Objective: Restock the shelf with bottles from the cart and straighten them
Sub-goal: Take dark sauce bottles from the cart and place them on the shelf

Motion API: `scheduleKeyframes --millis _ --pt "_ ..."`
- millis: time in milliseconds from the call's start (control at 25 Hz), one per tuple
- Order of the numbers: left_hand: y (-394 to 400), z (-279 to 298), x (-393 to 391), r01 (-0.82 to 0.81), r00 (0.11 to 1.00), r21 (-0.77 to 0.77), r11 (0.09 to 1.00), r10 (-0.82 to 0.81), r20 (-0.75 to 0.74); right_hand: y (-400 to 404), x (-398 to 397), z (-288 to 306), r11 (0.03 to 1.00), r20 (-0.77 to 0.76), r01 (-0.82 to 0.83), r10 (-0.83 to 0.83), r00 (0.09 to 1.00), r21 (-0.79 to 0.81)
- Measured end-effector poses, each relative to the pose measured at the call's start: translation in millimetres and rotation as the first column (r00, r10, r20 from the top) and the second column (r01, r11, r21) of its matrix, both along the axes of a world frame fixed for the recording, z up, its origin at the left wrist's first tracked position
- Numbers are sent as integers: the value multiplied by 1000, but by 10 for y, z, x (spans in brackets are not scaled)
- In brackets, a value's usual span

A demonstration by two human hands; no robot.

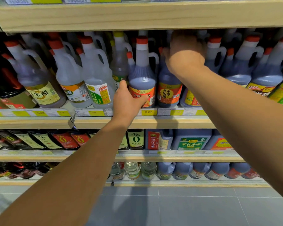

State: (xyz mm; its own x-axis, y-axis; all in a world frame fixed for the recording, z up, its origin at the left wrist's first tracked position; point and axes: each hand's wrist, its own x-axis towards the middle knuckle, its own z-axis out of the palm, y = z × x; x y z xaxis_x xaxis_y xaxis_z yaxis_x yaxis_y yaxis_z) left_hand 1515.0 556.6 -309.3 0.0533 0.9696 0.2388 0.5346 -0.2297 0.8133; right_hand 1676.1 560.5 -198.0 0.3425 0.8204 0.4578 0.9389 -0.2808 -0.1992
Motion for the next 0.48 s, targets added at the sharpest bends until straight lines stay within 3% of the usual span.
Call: scheduleKeyframes --millis 120,360,480 --pt "36 -12 38 -30 997 31 999 32 -73 -96 72 -17 998 -14 -50 49 999 -24" --pt "27 -63 132 -90 994 46 995 93 -60 -219 322 -66 934 -48 -355 357 933 41" --pt "20 -56 145 -112 991 54 992 116 -62 -226 362 -73 911 -61 -406 411 910 72"
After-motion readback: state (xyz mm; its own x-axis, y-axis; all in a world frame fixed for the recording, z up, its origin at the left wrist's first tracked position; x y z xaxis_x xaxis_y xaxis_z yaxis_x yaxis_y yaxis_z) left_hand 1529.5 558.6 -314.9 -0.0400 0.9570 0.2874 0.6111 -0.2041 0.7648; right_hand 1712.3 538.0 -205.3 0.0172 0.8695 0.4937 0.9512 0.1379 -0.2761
